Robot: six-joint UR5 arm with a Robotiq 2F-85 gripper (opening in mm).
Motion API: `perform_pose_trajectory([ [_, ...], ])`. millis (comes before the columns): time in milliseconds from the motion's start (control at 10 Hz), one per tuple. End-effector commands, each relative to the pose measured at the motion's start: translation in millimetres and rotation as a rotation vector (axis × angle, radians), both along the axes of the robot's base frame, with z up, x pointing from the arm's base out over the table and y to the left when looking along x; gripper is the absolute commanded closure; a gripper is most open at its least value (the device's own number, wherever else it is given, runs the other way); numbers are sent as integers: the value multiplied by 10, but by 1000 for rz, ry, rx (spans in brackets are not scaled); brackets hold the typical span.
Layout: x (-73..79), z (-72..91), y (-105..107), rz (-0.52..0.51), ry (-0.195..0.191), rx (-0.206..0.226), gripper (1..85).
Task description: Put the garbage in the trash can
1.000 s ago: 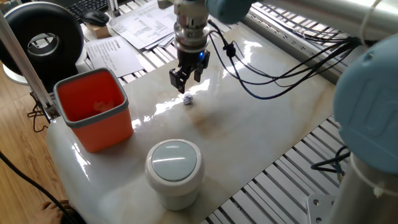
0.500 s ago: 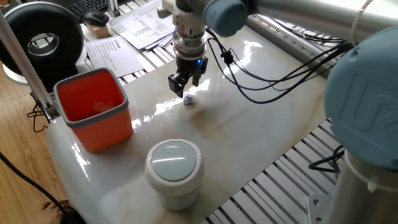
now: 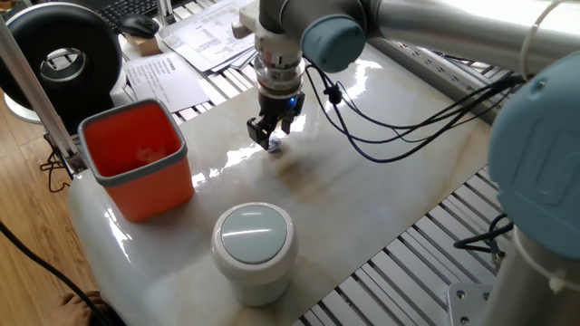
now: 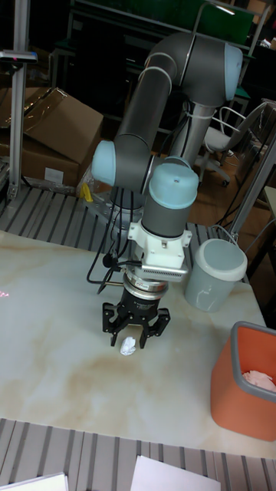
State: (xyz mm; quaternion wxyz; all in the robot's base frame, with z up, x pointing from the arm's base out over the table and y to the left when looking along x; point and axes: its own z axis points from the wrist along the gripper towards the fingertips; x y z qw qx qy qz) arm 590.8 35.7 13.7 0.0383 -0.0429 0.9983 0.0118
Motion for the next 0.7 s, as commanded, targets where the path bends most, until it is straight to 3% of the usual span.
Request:
perform_pose_trajectory([
  [0, -2, -30, 15, 0, -25, 9, 280],
  [200, 49, -74, 53, 4, -40, 15, 293],
  [300, 75, -62, 48, 10, -48, 10, 350],
  [400, 120, -46, 44, 14, -68, 9, 650],
  [500, 142, -30, 26, 19, -77, 4, 847],
  [600, 153, -1, 30, 27, -82, 10, 847],
])
